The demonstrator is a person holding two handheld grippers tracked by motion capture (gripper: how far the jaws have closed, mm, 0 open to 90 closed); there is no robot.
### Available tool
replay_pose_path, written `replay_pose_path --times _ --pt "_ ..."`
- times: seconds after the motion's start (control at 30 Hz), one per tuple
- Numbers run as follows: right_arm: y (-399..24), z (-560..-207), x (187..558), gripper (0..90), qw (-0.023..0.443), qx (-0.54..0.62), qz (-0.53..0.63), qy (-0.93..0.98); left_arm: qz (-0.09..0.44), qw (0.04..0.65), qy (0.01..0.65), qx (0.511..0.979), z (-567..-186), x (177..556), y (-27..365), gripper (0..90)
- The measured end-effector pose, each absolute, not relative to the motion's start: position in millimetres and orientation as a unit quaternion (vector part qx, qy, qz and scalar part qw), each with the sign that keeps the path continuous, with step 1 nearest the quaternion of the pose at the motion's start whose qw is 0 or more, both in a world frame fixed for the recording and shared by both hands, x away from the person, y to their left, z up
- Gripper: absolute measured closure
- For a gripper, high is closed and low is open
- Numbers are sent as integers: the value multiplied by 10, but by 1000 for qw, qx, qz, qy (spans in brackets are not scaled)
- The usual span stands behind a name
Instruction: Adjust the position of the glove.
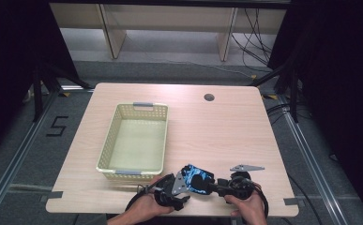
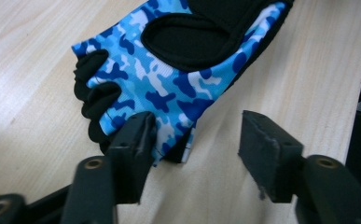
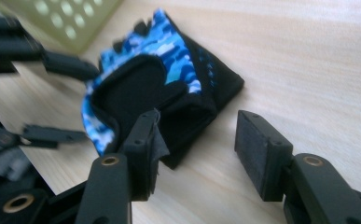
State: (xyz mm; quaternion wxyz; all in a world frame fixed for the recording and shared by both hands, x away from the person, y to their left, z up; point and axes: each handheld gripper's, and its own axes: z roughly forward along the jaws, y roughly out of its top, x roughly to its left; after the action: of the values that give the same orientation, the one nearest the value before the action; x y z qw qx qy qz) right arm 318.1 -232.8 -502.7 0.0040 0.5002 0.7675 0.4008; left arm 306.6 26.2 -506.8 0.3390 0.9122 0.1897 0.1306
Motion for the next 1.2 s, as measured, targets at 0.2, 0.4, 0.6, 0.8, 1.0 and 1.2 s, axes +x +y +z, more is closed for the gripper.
replay_pose_path --times 0.2,0.4,0.6,0.8,1.0,1.2 --pt "-2258 -5049 3206 547 -7 523 404 751 136 345 189 909 -5080 3100 258 533" --pt "-2209 -5103 3268 648 2 500 411 763 162 338 172 911 -5084 3103 275 678" --pt "-2261 -5194 3302 824 -21 502 434 748 181 330 153 914 -5083 3100 281 768" --pt "-2285 -5168 3293 854 -21 491 446 748 181 340 146 911 -5077 3081 260 821" --pt "-2306 -5118 3262 854 -21 483 461 744 179 346 144 910 -5037 3091 292 835" --pt "-2292 -5076 3230 854 -19 475 467 746 192 346 133 909 -5009 3042 316 837"
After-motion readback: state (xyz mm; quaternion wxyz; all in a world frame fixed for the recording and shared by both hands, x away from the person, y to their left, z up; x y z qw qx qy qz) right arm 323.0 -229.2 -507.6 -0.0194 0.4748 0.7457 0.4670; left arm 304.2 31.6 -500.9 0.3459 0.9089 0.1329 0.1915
